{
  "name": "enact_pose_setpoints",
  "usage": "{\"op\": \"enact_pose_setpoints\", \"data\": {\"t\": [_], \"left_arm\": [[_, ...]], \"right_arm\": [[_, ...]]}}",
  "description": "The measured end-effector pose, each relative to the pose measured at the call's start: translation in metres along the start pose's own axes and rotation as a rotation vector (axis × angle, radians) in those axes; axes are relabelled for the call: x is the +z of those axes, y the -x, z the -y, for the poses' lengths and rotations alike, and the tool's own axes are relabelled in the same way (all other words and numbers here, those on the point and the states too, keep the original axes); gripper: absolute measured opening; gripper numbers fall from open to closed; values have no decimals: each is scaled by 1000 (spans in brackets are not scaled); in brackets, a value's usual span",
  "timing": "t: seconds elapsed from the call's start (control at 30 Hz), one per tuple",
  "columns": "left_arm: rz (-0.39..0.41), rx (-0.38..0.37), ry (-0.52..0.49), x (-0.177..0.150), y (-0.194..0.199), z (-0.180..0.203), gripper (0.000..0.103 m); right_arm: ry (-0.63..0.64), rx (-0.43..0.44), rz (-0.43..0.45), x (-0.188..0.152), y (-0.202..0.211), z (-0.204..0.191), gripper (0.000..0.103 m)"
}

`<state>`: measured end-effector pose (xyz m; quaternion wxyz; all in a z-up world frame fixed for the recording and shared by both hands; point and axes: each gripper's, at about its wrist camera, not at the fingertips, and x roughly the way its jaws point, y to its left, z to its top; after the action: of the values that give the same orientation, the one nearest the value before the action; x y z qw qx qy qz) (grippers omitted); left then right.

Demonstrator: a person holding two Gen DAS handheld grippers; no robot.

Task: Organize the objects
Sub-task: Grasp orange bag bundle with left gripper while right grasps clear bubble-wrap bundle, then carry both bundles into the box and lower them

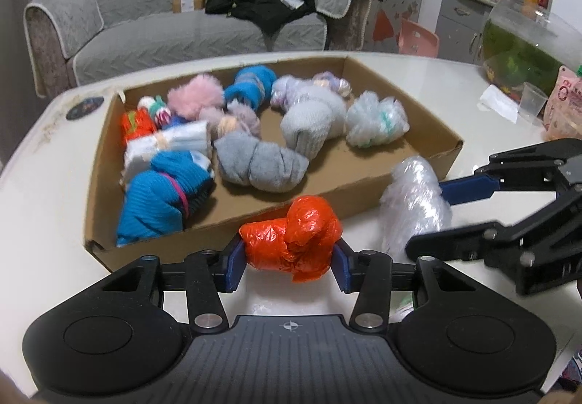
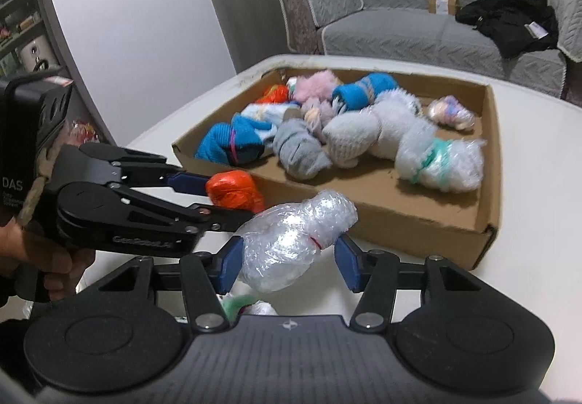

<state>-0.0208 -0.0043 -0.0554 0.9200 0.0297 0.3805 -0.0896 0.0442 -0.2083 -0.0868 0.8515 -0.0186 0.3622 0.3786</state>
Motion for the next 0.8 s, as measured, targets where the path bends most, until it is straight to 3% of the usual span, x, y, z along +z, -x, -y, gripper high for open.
{"op": "enact_pose_setpoints", "data": {"t": [0.4, 0.6, 0.8], "left_arm": [[96, -48, -87, 56, 31, 8, 54], [89, -98, -128, 88, 10, 20, 54], [55, -163, -165, 97, -27, 30, 54]], "right_arm": [[75, -98, 103, 41, 55, 27, 51], [129, -114, 87, 62, 47, 39, 51], [206, -98, 48, 67, 33, 38, 51]]}}
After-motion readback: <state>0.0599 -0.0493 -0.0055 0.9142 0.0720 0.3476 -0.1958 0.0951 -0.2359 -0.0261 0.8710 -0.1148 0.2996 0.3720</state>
